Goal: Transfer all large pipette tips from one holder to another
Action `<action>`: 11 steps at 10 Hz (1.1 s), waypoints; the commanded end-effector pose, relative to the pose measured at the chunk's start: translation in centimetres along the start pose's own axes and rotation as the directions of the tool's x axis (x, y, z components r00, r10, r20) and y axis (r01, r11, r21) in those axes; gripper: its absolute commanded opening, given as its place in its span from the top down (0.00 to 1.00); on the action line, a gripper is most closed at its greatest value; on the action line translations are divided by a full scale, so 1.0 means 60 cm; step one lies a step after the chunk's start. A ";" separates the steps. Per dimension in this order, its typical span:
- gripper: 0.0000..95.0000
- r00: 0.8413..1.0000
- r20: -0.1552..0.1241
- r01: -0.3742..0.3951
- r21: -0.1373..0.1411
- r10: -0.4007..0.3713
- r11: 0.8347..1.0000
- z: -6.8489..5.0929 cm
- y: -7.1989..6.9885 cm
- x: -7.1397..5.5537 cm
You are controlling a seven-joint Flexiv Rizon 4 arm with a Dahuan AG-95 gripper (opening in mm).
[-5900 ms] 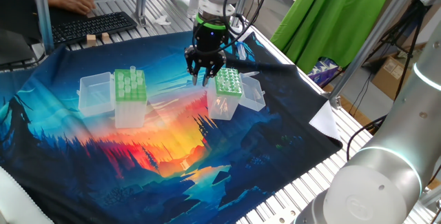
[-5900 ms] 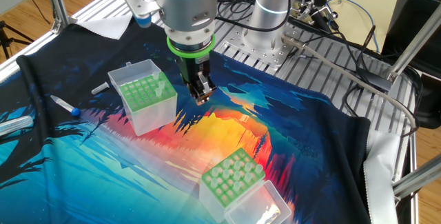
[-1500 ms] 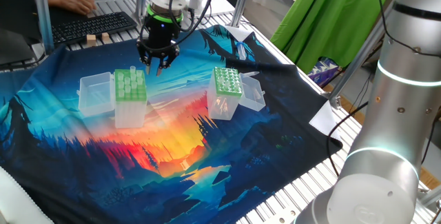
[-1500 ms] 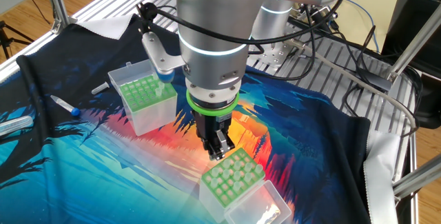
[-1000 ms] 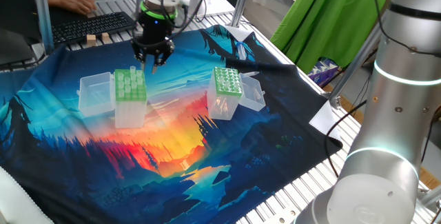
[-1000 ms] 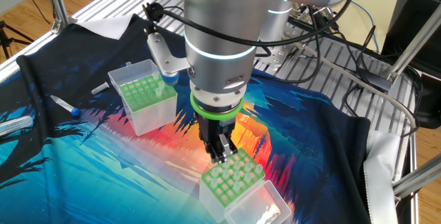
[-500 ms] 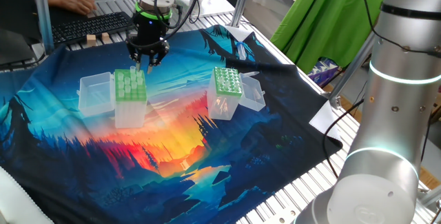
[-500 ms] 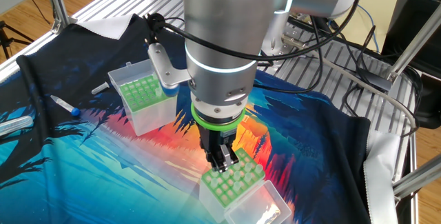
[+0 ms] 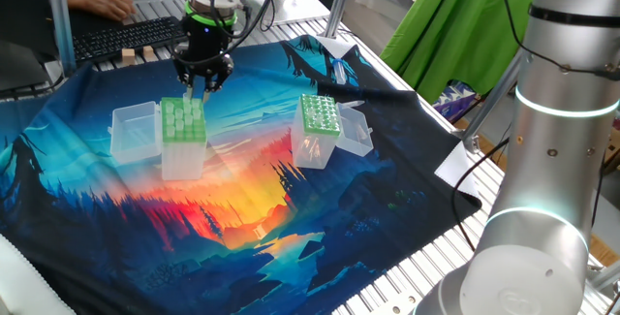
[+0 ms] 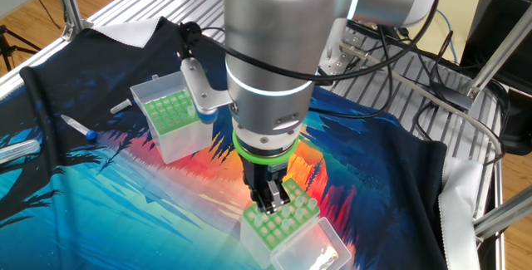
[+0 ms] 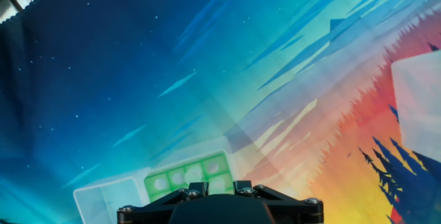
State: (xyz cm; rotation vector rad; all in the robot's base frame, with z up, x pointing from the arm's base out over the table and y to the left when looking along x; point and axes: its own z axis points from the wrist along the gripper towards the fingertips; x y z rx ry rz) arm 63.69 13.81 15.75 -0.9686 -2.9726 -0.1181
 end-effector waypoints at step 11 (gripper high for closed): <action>0.80 1.000 0.008 0.007 0.003 -0.007 1.000 0.016 -0.003 0.012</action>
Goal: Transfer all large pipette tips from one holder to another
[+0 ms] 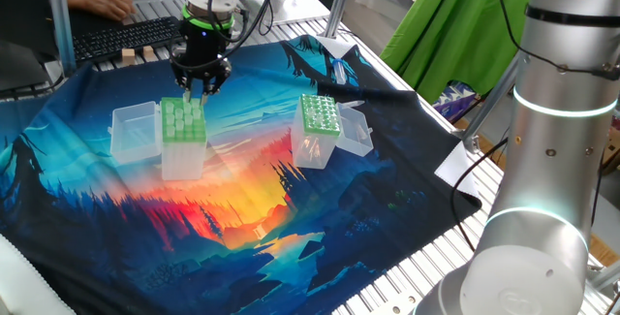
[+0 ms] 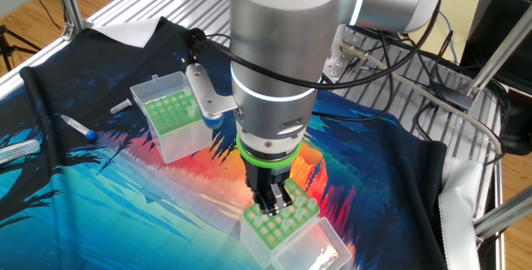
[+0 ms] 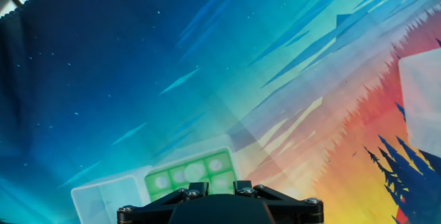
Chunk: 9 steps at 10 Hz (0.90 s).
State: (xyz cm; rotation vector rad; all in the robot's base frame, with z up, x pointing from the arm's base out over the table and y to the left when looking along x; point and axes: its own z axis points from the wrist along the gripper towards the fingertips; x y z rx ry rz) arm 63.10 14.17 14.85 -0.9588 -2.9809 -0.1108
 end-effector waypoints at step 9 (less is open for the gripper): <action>1.00 0.999 0.027 0.029 0.004 -0.029 1.000 0.006 0.000 0.001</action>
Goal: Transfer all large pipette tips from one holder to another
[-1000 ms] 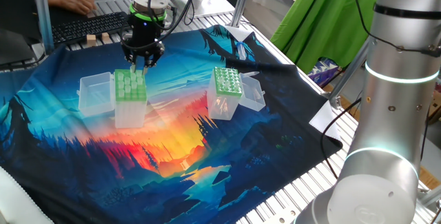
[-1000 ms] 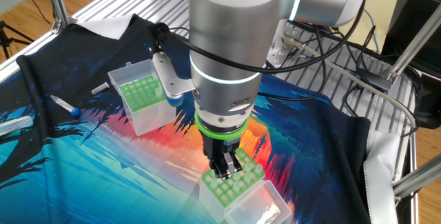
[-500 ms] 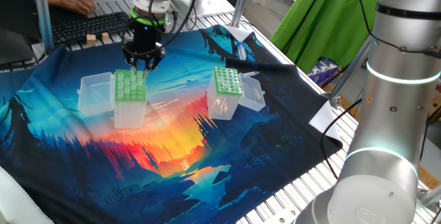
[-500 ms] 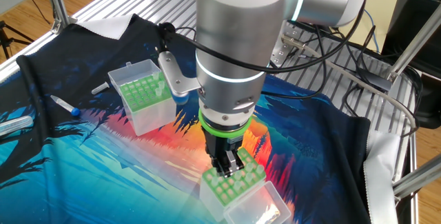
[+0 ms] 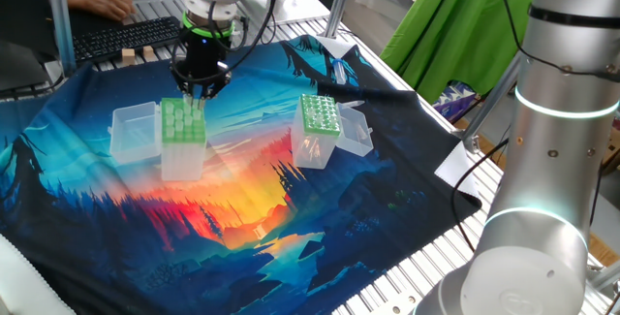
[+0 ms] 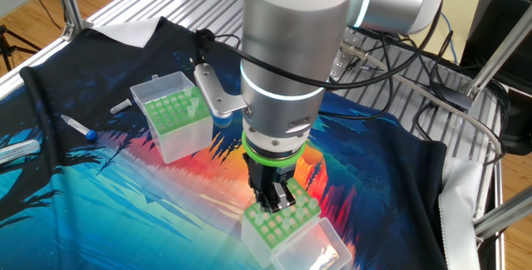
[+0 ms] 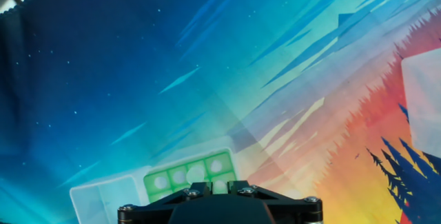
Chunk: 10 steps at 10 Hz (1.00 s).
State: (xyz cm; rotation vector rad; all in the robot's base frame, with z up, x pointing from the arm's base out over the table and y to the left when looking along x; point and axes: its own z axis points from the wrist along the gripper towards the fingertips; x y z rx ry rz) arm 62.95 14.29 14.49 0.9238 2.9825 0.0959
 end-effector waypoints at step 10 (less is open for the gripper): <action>1.00 0.999 -0.008 0.031 0.003 -0.031 1.000 -0.085 -0.008 -0.001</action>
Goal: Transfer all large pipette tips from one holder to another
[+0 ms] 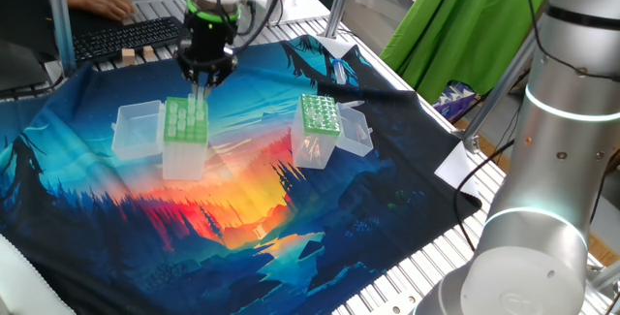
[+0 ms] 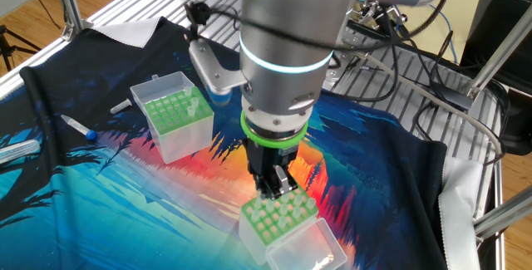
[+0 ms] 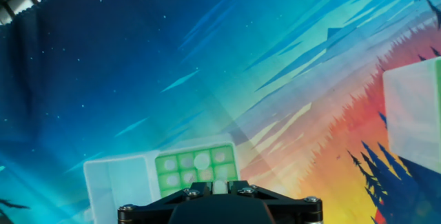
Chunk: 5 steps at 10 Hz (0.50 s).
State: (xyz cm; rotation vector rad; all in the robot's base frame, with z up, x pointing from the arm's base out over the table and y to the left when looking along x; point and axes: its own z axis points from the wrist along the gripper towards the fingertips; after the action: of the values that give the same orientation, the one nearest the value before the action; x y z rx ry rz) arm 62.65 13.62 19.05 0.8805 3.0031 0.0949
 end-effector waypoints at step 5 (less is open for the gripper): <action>1.00 1.000 -0.012 0.026 -0.005 -0.026 1.000 -0.091 -0.027 0.001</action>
State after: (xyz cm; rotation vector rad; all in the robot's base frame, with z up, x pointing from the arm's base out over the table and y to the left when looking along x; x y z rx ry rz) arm 61.55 11.90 24.65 0.8417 3.0239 0.1078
